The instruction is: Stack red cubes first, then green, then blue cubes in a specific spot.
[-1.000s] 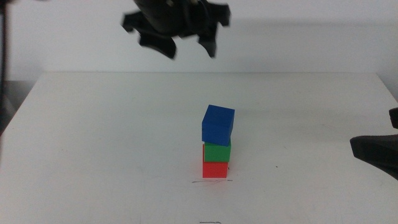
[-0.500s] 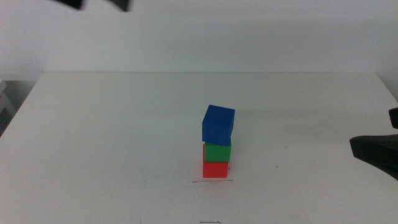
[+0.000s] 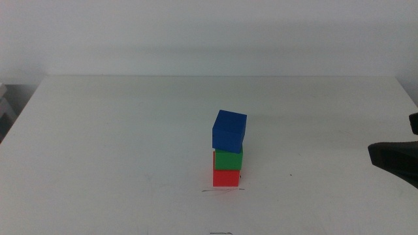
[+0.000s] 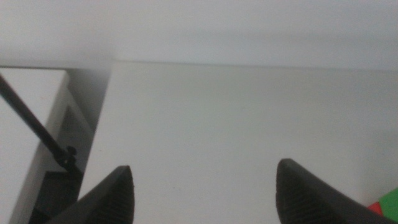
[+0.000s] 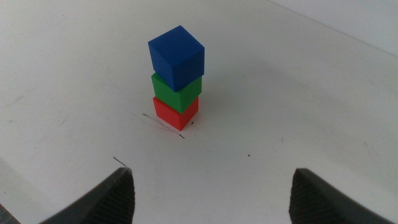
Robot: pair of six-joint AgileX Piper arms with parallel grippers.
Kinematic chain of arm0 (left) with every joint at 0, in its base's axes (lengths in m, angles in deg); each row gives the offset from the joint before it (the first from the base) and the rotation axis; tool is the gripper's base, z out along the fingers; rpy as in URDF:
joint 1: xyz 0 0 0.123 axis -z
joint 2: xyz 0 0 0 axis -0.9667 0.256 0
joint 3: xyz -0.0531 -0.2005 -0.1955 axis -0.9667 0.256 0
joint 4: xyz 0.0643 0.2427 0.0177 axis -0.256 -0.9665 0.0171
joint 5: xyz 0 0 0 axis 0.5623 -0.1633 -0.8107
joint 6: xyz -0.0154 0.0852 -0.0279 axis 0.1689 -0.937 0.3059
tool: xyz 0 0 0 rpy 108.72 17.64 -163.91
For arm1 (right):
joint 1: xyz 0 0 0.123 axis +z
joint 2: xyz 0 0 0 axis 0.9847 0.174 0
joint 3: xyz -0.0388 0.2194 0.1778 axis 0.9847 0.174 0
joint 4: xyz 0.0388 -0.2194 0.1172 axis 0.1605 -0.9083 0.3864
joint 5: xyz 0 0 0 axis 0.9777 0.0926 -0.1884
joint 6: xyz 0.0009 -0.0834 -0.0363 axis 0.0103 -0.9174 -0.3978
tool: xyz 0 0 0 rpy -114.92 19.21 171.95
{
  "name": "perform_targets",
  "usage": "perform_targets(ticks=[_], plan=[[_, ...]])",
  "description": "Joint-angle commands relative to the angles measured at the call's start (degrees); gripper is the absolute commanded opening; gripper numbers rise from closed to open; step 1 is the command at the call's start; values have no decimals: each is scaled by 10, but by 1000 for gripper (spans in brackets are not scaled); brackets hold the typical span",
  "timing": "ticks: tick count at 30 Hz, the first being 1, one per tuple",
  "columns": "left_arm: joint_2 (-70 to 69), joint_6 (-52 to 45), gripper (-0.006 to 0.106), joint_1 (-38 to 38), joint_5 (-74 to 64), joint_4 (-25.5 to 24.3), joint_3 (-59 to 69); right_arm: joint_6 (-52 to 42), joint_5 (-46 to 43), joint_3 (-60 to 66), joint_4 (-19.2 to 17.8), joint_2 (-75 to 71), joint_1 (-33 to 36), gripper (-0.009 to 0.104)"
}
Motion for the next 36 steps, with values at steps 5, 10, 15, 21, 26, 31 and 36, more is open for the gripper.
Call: perform_targets(ticks=[5, 10, 15, 21, 26, 31, 36], plan=[[-59, -1, 75, -6, 55, -8, 16, -4, -36, -16, -1, -3, -5, 63], [-66, -1, 75, -6, 56, 9, 16, -4, -36, -16, -1, -3, -5, 63], [-62, -1, 75, -6, 56, 12, 16, -4, -36, -16, -1, -3, -5, 63], [-73, -1, 75, -6, 56, 12, 17, -4, -36, -16, -1, -3, -5, 63], [-86, -1, 75, -6, 69, 13, 41, -4, -39, -16, -19, -5, -5, 63], [-163, -1, 75, -6, 140, 13, 131, -4, -101, 22, -9, -34, -25, 63], [-262, -1, 75, -6, 231, 13, 256, -4, -211, 150, -5, -107, -77, 63]])
